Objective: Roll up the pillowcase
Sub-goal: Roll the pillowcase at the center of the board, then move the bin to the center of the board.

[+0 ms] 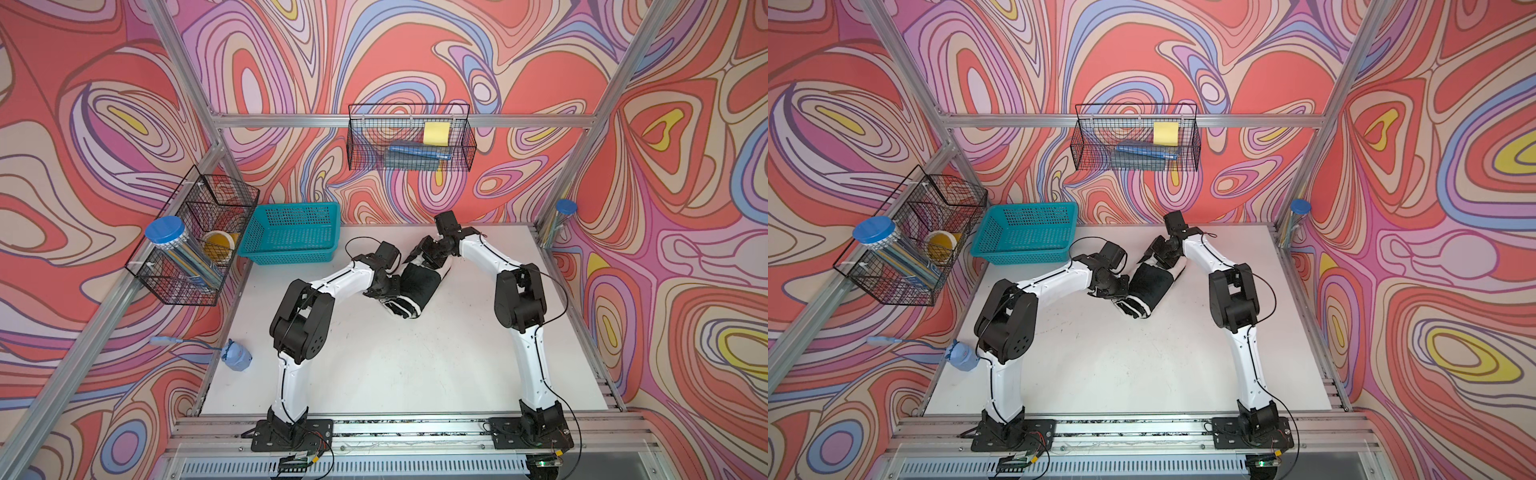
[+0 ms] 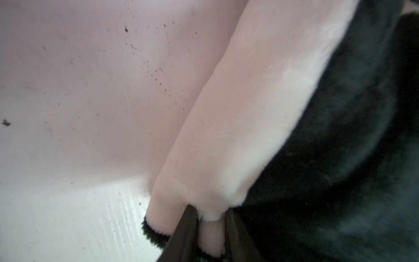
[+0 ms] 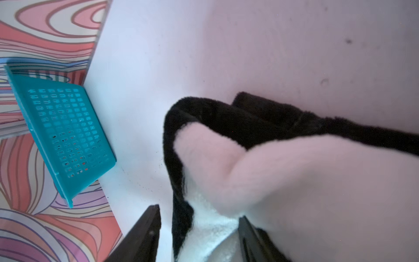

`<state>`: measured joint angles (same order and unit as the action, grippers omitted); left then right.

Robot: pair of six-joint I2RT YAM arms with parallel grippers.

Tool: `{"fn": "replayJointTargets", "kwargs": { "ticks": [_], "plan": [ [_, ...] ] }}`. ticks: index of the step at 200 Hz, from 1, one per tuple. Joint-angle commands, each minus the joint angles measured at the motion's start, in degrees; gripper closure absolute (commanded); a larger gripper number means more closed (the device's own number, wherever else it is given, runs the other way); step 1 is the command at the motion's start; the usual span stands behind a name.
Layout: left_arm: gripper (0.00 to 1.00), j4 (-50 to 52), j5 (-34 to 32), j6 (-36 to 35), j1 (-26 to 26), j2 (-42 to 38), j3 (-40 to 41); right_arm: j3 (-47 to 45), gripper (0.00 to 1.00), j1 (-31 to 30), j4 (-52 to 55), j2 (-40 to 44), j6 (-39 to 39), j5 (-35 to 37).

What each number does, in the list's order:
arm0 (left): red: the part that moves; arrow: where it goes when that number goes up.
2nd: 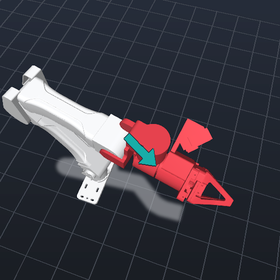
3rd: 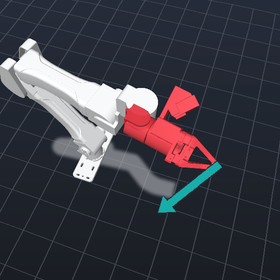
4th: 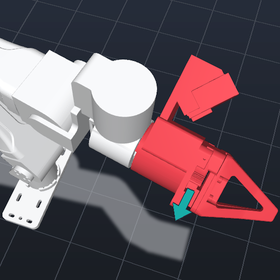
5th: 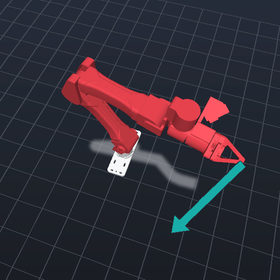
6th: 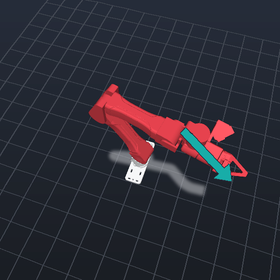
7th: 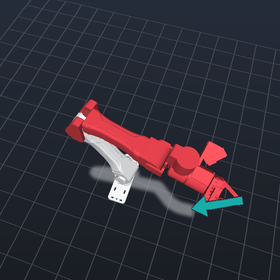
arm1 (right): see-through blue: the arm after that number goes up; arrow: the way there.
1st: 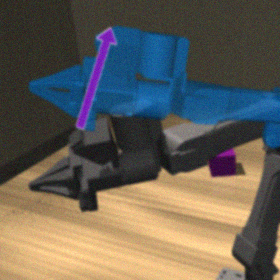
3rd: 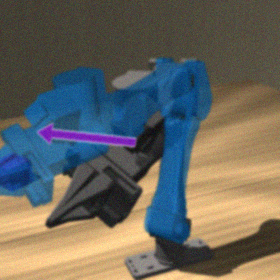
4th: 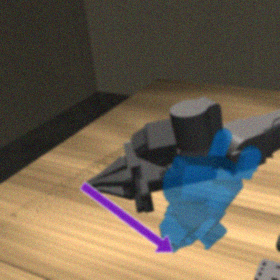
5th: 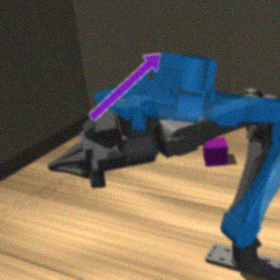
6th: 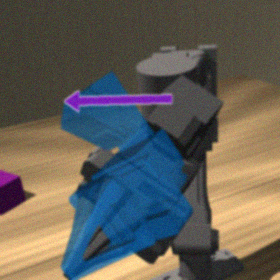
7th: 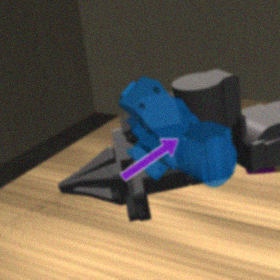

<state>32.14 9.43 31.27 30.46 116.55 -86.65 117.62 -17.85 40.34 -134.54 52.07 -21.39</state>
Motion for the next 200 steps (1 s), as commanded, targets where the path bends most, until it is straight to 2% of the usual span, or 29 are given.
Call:
{"fn": "replayJointTargets", "kwargs": {
  "ticks": [1,13,31,48,61,91,131,141,156,174,200],
  "plan": [
    [0.76,4.44,1.5,1.19,1.5,0.83,2.21,5.91,0.38,0.8,8.83,3.74,-2.35,5.79],
    [0.76,4.5,1.64,1.95,2.25,0.9,1.66,8.17,0.38,0.79,11.3,5.33,-3.53,6.6],
    [0.77,4.77,1.2,3.13,2.89,0.96,0.4,5.68,0.47,0.58,13.37,8.26,-4.74,6.77],
    [0.78,4.84,0.46,4.34,3.03,0.9,0.08,-0.28,0.67,-0.6,12.32,10.41,-5.84,6.55],
    [0.78,4.65,0.22,4.83,3.03,0.86,0.21,-3.12,0.74,-1.68,10.68,9.7,-6.15,4.58],
    [0.78,5.14,0.23,6.47,3.29,1.48,-0.85,-1.87,0.76,-3.22,12.09,1.24,-7.42,1.93],
    [0.79,6.14,0.76,8.83,4.0,0.16,-1.82,-5.89,0.76,-3.94,14.71,-4.99,-7.95,0.27],
    [0.72,5.9,0.35,8.94,3.95,-1.82,-1.93,-6.51,0.76,-3.9,15.51,-5.76,-9.04,1.48],
    [0.51,7.35,-2.46,8.14,3.38,-5.7,-3.14,-7.39,0.75,-3.9,15.57,-6.24,-9.66,1.49],
    [0.37,10.96,-7.37,6.7,1.93,-9.96,-6.49,-7.8,0.74,-3.9,15.67,-6.7,-10.34,0.81],
    [0.24,17.93,-17.74,3.87,-0.91,-13.15,-13.43,-9.64,0.74,-3.94,14.7,-6.63,-11.32,-1.06]
  ]
}}
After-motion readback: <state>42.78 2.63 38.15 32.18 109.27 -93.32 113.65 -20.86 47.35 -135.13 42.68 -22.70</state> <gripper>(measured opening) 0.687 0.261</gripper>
